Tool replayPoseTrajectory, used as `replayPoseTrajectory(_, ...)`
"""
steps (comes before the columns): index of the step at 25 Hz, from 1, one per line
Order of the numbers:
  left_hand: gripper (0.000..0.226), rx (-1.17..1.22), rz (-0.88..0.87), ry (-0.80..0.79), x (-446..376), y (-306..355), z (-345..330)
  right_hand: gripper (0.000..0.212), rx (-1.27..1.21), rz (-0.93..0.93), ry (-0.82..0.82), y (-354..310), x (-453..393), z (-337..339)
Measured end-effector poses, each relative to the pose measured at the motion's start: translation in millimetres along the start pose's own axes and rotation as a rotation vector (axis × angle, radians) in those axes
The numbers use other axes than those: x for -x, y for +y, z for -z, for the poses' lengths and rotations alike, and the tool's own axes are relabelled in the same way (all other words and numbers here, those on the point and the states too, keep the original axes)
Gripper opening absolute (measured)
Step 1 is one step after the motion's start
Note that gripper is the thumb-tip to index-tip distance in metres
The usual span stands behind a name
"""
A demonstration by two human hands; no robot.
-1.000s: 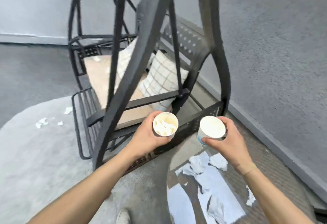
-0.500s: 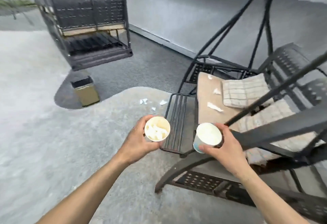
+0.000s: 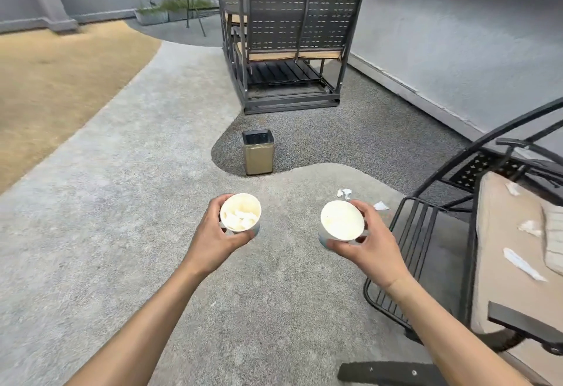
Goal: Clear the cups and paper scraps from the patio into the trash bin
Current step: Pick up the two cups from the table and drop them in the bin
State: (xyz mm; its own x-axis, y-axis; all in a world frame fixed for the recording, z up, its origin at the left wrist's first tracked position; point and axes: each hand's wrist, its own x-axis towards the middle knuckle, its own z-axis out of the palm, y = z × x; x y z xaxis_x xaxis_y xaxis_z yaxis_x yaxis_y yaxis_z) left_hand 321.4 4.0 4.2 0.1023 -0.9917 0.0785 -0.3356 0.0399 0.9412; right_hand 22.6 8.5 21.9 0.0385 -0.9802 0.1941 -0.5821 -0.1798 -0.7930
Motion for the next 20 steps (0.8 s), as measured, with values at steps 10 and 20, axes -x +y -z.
replayPoseTrajectory(10, 0.078, -0.122, 0.027, 0.066, -143.0, -25.1, 2.9, 0.081, -0.053, 0.05, -0.13, 39.7, -188.6, -71.0)
replayPoseTrajectory(20, 0.084, -0.1, 0.123, 0.084, -316.0, -28.2, -27.6, 0.082, -0.036, 0.032, -0.21, 73.5, -377.9, -82.8)
